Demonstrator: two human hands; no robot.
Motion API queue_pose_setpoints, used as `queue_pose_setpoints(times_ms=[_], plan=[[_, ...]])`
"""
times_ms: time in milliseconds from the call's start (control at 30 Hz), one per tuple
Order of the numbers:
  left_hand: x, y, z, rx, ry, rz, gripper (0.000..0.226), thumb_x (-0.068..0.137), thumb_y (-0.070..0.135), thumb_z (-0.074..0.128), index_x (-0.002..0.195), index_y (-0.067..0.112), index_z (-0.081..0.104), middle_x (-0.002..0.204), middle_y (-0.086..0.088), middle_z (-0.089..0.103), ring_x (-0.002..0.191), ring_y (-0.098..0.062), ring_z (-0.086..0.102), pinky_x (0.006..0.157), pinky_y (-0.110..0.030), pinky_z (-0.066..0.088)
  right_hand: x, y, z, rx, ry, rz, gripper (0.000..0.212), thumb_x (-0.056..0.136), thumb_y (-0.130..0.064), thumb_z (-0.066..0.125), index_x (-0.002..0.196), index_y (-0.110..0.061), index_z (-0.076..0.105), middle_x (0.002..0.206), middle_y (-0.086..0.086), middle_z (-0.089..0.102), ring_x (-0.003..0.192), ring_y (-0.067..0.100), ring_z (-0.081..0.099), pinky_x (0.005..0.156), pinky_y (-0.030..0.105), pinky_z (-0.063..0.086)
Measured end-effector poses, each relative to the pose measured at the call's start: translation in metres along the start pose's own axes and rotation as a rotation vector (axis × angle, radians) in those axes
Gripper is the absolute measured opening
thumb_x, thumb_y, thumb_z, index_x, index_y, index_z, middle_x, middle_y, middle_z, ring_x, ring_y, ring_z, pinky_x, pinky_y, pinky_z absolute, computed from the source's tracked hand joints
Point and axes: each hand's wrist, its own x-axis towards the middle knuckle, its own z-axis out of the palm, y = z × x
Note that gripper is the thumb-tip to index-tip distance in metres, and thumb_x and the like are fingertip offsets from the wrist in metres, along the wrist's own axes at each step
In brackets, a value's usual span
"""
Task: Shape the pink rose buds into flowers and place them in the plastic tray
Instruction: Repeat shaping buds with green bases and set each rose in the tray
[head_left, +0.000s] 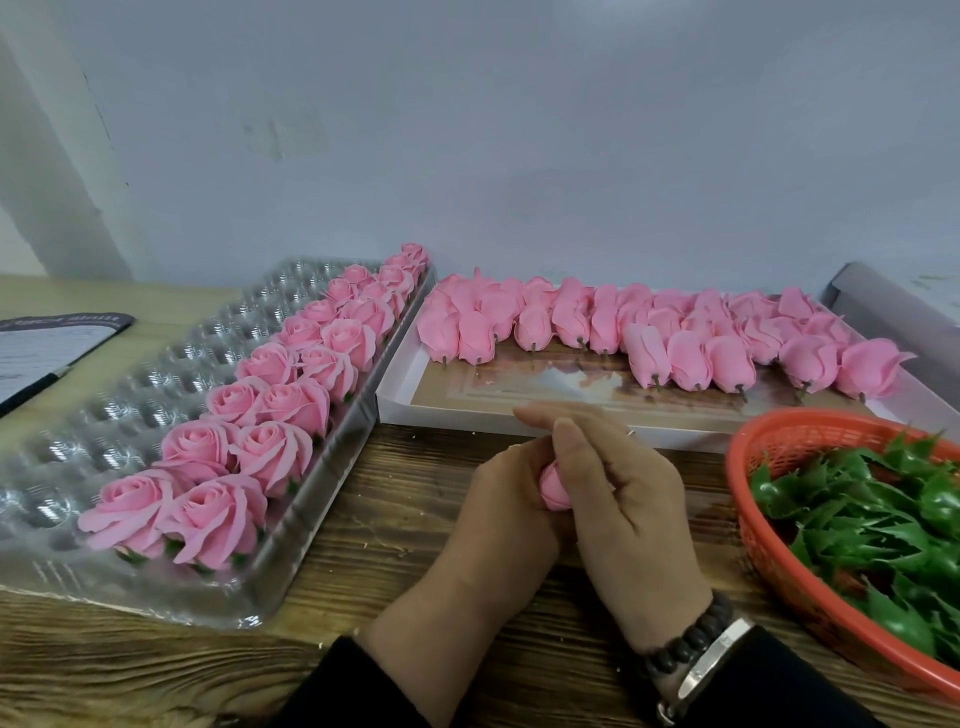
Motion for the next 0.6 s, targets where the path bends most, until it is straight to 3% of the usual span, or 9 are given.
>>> queue_pose_setpoints(times_ms=[100, 200, 300, 467, 600], plan=[[0.0, 0.001, 0.004, 0.018, -0.023, 0.043, 0.017, 0.088, 0.002, 0.056, 0.092, 0.016, 0.064, 0.08, 0.01, 0.067, 0.082, 0.003, 0.064, 0.064, -0.008, 0.047, 0.0, 0.002, 0.001, -0.055, -0.025, 0.014, 0.033, 0.084, -0.045, 0.038, 0.093, -0.035, 0.068, 0.097, -0.016, 0.068, 0.103, 0.009, 0.059, 0.091, 0.033, 0.046], [-0.001, 0.005, 0.004, -0.053, -0.024, 0.078, 0.025, 0.086, -0.006, 0.055, 0.089, 0.018, 0.062, 0.08, 0.011, 0.064, 0.081, 0.005, 0.063, 0.067, -0.007, 0.046, 0.0, 0.002, 0.0, -0.1, -0.053, 0.033, 0.032, 0.079, -0.048, 0.042, 0.09, -0.033, 0.07, 0.095, -0.017, 0.068, 0.101, 0.009, 0.06, 0.089, 0.035, 0.048], [-0.002, 0.005, 0.005, -0.192, -0.009, 0.045, 0.028, 0.083, -0.015, 0.055, 0.085, 0.012, 0.063, 0.076, 0.007, 0.066, 0.076, 0.001, 0.064, 0.066, -0.011, 0.048, 0.001, 0.001, -0.001, -0.107, -0.1, 0.098, 0.025, 0.068, -0.055, 0.048, 0.084, -0.044, 0.064, 0.095, -0.018, 0.066, 0.101, 0.007, 0.059, 0.089, 0.032, 0.048], [-0.002, 0.002, 0.005, -0.292, 0.061, 0.061, 0.016, 0.083, -0.012, 0.056, 0.082, 0.003, 0.062, 0.078, -0.009, 0.063, 0.073, -0.014, 0.06, 0.067, -0.024, 0.051, 0.007, 0.001, -0.009, -0.18, -0.288, 0.183, 0.046, 0.058, -0.069, 0.051, 0.098, -0.046, 0.055, 0.091, -0.018, 0.067, 0.089, -0.004, 0.061, 0.081, 0.027, 0.052], [-0.002, 0.002, 0.004, -0.322, 0.066, 0.058, 0.022, 0.084, -0.013, 0.052, 0.074, 0.005, 0.059, 0.07, -0.004, 0.06, 0.068, -0.013, 0.056, 0.061, -0.023, 0.047, 0.012, 0.001, -0.017, -0.359, -0.425, 0.141, 0.058, 0.058, -0.079, 0.043, 0.103, -0.043, 0.047, 0.092, -0.019, 0.064, 0.09, -0.006, 0.056, 0.081, 0.025, 0.048]])
